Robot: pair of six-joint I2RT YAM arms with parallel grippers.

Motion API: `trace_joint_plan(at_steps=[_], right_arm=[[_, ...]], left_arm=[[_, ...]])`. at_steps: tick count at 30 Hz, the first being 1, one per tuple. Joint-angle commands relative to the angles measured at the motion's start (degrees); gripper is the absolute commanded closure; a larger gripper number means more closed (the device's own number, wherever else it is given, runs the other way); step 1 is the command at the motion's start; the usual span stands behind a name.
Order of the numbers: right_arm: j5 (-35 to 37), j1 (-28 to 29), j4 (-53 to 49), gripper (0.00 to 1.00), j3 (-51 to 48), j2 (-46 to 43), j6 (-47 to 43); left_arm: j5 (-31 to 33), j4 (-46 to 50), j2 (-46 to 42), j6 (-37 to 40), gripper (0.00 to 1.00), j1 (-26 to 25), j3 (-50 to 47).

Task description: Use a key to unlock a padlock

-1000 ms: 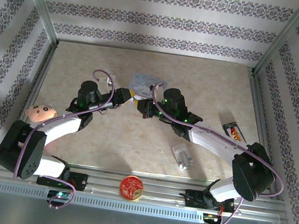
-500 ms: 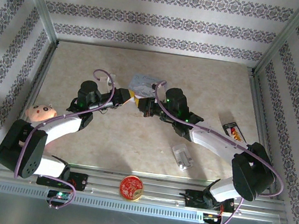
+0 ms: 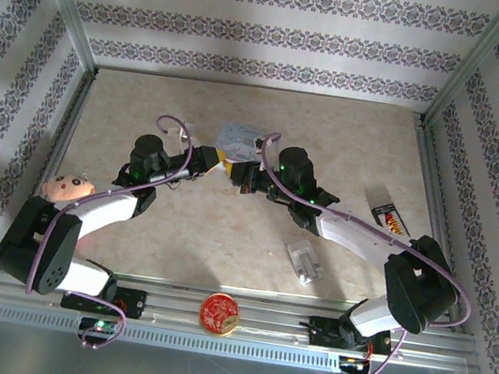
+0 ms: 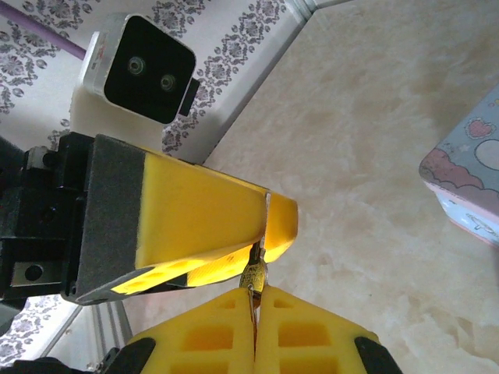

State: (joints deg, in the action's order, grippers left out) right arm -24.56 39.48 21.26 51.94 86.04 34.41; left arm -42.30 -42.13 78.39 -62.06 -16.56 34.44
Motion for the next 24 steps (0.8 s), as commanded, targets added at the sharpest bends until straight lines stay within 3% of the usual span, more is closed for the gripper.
trace_joint_plan(at_steps=[1, 16, 24], right_arm=[[-1.85, -0.29, 2.56, 1.0, -0.97, 0.68, 0.74], [-1.72, -0.97, 2.06, 1.0, -2.57, -0.3, 1.35], [-1.81, -3.7, 3.67, 0.66, -8.2, -6.43, 3.38]], left_arm=[[-1.38, -4.43, 0.6, -0.67, 0.74, -1.04, 1.42], [-1.16, -7.11, 1.35, -0.87, 1.0, -1.17, 2.13], [-2.41, -6.63, 0.81, 1.63, 1.0, -1.41, 3.37]])
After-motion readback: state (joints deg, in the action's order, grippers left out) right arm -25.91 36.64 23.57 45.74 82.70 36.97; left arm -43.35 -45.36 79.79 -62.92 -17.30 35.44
